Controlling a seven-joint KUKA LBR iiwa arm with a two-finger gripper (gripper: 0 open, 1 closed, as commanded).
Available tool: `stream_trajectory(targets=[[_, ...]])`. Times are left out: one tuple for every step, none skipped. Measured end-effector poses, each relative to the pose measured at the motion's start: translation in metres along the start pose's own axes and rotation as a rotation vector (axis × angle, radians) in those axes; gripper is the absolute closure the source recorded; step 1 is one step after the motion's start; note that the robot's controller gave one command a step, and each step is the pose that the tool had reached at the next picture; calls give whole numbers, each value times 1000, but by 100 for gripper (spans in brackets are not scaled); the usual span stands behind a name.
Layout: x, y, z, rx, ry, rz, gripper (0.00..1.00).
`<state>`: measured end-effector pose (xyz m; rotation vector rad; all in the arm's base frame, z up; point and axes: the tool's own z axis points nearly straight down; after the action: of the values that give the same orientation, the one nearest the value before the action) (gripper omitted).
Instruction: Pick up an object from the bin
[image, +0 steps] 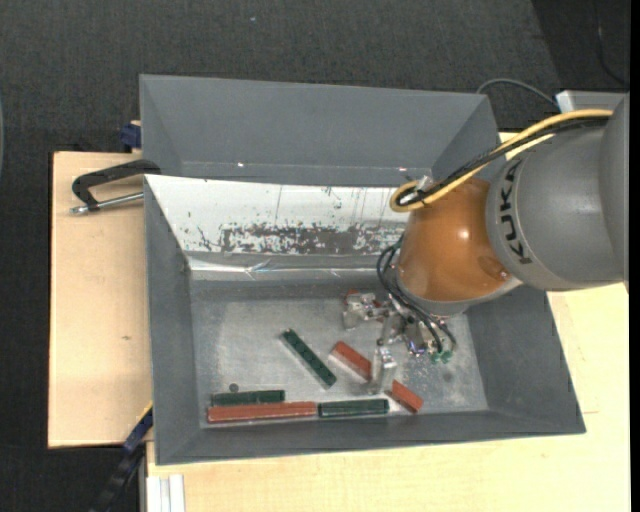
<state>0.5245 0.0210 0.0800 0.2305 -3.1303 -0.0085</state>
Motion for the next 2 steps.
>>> stream_trajectory(targets=[[14, 74, 5, 4, -3, -44, 100], [14, 74, 5, 4, -3, -45, 100]])
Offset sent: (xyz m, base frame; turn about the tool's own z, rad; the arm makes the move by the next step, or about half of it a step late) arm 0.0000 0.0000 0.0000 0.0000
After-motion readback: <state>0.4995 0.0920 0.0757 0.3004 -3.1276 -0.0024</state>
